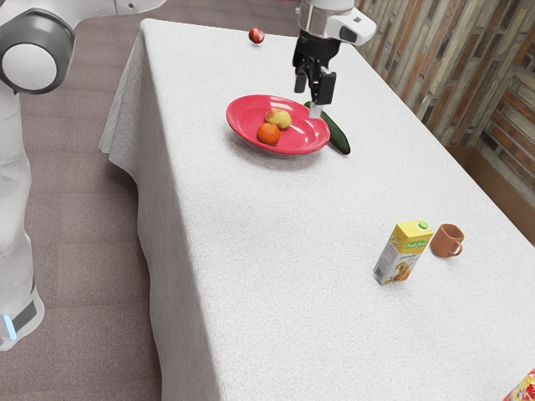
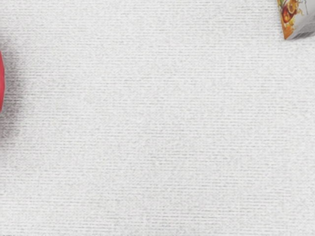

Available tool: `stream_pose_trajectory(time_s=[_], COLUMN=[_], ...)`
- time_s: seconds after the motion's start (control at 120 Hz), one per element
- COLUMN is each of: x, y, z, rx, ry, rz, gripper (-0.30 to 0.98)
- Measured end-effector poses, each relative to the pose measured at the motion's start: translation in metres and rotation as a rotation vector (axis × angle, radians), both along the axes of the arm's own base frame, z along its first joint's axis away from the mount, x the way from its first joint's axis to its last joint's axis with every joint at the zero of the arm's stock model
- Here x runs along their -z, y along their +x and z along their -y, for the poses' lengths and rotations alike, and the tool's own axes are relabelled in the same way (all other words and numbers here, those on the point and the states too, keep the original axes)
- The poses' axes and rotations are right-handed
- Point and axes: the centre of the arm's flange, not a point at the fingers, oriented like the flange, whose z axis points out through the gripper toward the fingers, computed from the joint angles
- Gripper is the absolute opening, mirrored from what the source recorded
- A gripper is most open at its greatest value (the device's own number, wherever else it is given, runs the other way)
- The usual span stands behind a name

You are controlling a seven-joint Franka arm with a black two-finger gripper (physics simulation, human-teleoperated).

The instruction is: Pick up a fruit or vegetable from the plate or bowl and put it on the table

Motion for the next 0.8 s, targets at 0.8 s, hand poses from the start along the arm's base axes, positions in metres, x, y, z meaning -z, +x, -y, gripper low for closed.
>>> stream_pose_trajectory(time_s=[0.8], x=[-0.021], y=[-0.052], z=[-0.261], rx=[-0.538], ry=[0.021], rz=[-0.061], gripper=[0.69])
